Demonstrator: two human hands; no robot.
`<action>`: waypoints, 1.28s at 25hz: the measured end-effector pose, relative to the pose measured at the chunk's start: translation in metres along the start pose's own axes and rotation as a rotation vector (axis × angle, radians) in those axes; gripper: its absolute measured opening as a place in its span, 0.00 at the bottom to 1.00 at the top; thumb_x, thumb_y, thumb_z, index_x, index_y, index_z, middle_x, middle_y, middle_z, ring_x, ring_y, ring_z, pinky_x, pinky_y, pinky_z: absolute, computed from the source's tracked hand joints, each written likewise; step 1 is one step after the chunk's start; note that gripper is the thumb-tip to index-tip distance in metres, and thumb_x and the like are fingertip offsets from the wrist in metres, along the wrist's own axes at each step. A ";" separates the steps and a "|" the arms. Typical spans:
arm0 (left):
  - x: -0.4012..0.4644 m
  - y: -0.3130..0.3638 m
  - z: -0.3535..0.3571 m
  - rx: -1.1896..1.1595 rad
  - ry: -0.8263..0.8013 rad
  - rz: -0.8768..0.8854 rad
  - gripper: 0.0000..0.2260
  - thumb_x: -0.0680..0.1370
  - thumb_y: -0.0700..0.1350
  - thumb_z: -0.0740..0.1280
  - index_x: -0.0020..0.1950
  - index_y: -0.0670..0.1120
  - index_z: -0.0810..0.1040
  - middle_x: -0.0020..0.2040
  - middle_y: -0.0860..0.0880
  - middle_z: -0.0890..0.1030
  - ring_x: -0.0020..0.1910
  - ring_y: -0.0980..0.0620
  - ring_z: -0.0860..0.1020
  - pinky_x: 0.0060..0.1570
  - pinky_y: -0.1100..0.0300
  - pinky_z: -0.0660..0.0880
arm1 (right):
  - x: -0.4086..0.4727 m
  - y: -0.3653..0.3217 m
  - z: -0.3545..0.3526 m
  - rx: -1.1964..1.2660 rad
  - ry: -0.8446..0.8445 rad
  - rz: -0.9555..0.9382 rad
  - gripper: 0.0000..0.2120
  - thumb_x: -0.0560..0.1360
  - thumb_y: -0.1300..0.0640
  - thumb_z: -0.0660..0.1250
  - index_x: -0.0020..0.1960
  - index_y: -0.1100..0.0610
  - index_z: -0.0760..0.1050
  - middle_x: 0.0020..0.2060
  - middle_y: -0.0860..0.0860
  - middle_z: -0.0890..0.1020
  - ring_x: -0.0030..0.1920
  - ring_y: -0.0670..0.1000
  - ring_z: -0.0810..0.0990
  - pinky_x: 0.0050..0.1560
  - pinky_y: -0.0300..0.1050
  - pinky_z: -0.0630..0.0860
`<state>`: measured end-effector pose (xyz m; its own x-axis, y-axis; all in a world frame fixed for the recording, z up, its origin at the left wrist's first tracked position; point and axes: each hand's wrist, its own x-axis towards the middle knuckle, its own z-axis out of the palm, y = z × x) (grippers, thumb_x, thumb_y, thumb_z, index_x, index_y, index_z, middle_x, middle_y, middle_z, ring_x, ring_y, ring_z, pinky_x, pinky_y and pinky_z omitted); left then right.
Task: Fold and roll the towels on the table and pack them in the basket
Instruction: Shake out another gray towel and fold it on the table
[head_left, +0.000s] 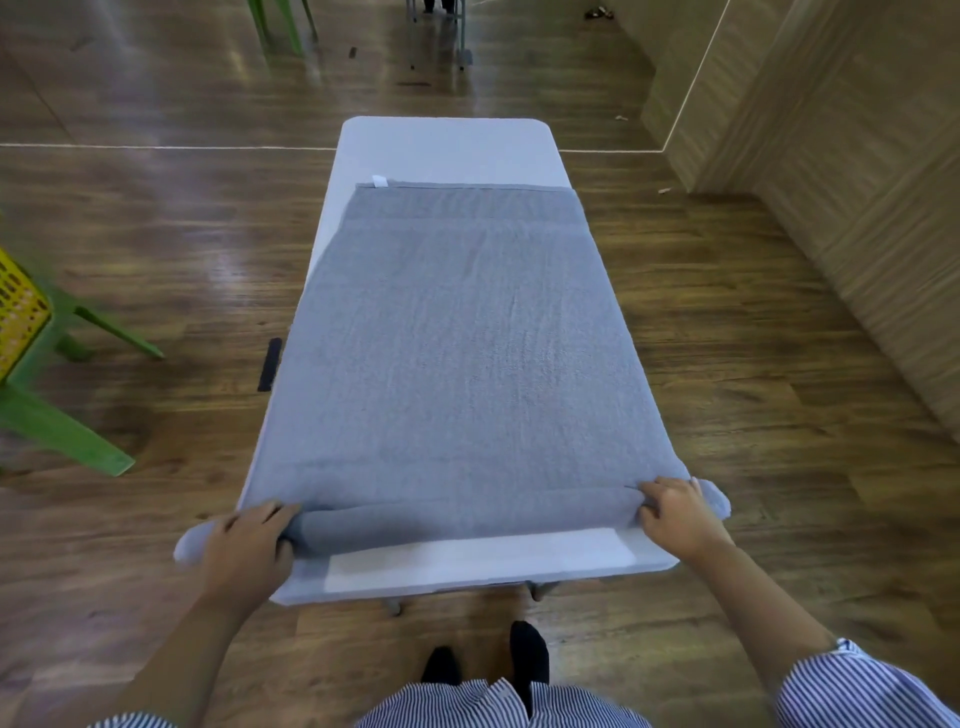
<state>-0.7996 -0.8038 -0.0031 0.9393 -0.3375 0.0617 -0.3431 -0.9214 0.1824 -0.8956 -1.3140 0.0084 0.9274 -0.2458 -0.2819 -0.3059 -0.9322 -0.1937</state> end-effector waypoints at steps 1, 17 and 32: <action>0.001 0.003 -0.001 -0.007 0.005 -0.018 0.21 0.66 0.47 0.53 0.49 0.42 0.81 0.45 0.46 0.82 0.41 0.42 0.81 0.42 0.46 0.75 | -0.002 0.002 -0.001 0.009 0.013 0.005 0.22 0.68 0.50 0.54 0.53 0.58 0.78 0.45 0.53 0.77 0.52 0.57 0.75 0.68 0.60 0.56; 0.012 0.018 -0.005 0.026 -0.070 -0.020 0.20 0.68 0.50 0.54 0.46 0.44 0.82 0.38 0.49 0.83 0.37 0.44 0.81 0.43 0.46 0.73 | 0.000 0.003 -0.001 -0.051 0.110 -0.096 0.18 0.68 0.54 0.59 0.54 0.56 0.79 0.44 0.51 0.82 0.49 0.55 0.79 0.67 0.54 0.62; 0.025 0.030 0.009 -0.005 -0.172 -0.042 0.19 0.65 0.44 0.61 0.53 0.41 0.81 0.48 0.44 0.83 0.48 0.42 0.81 0.58 0.37 0.71 | 0.009 0.001 0.009 -0.047 0.133 -0.116 0.18 0.67 0.63 0.69 0.57 0.60 0.76 0.50 0.55 0.80 0.54 0.58 0.77 0.67 0.59 0.65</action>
<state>-0.7870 -0.8418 -0.0048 0.9379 -0.3274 -0.1147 -0.3034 -0.9344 0.1866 -0.8892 -1.3150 -0.0028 0.9772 -0.1655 -0.1328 -0.1872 -0.9670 -0.1727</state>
